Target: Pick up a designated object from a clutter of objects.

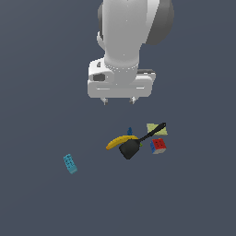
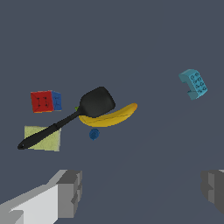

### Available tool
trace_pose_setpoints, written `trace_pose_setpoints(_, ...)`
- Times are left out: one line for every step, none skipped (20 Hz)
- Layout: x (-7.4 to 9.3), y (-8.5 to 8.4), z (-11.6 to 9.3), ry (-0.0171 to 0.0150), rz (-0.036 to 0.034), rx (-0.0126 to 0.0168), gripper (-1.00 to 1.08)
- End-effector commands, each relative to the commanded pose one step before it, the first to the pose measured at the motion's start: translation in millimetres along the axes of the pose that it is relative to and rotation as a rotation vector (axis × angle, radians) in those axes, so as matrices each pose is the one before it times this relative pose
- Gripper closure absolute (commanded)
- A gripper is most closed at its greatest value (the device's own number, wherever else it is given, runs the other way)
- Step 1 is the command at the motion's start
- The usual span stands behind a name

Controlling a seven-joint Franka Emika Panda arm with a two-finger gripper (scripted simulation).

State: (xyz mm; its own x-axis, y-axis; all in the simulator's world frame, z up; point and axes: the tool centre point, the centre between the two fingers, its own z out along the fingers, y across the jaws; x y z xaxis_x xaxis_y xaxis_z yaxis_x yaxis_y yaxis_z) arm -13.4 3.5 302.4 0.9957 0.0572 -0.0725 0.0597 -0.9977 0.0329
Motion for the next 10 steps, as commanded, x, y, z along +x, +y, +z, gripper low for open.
trace_pose_setpoints(0.00, 0.01, 0.00, 0.00000, 0.00000, 0.00000, -0.92)
trace_pose_setpoints(0.09, -0.01, -0.05, 0.00009, -0.00068, -0.00005, -0.92)
trace_pose_setpoints(0.26, 0.02, -0.14, 0.00023, -0.00194, -0.00011, -0.92)
trace_pose_setpoints(0.43, 0.02, -0.23, 0.00039, -0.00321, -0.00018, -0.92)
trace_pose_setpoints(0.59, -0.02, -0.33, 0.00055, -0.00454, -0.00027, -0.92)
trace_pose_setpoints(0.75, 0.02, -0.42, 0.00069, -0.00573, -0.00036, -0.92)
trace_pose_setpoints(0.85, 0.01, -0.48, 0.00078, -0.00653, -0.00043, -0.92)
trace_pose_setpoints(0.70, -0.01, -0.42, 0.00065, -0.00547, -0.00039, -0.92)
trace_pose_setpoints(0.52, -0.03, -0.33, 0.00049, -0.00416, -0.00031, -0.92)
trace_pose_setpoints(0.34, -0.03, -0.24, 0.00034, -0.00282, -0.00023, -0.92)
